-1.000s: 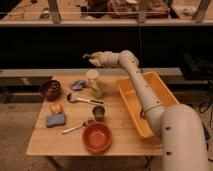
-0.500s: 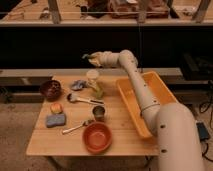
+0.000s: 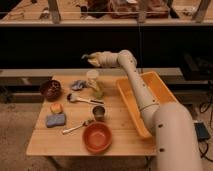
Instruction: Place pepper in paper cup
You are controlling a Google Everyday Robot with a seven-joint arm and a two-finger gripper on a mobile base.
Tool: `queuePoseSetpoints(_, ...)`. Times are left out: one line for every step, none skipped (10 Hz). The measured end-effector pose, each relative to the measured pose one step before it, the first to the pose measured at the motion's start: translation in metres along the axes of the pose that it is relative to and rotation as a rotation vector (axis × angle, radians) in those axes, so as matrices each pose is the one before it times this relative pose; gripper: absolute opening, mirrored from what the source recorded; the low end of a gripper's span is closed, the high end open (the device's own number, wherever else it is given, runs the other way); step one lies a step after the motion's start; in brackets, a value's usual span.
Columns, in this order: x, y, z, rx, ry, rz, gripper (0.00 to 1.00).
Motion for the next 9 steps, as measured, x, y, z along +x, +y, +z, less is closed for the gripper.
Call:
queuePoseSetpoints(0.00003, -0.00011, 0.00013, 0.00022, 0.00003, -0.00001, 0.01)
queuePoseSetpoints(0.00054, -0.00050, 0.00078, 0.00101, 0.00045, -0.00041, 0.07)
queuePoseSetpoints(0.00048, -0.00076, 0.00109, 0.00155, 0.00038, -0.00041, 0.18)
queuePoseSetpoints(0.00008, 0.00000, -0.00002, 0.00002, 0.00000, -0.00006, 0.26)
queuePoseSetpoints(-0.00022, 0.00013, -0.00019, -0.00030, -0.00020, -0.00020, 0.39)
queuePoseSetpoints(-0.00017, 0.00015, -0.00024, -0.00032, -0.00013, 0.00020, 0.46)
queuePoseSetpoints(-0.00023, -0.00027, 0.00031, 0.00044, -0.00008, 0.00036, 0.55)
queuePoseSetpoints(0.00003, 0.00003, -0.00008, -0.00003, 0.00006, 0.00002, 0.68)
queuePoseSetpoints(-0.00026, 0.00021, -0.00031, -0.00046, -0.00025, 0.00018, 0.77)
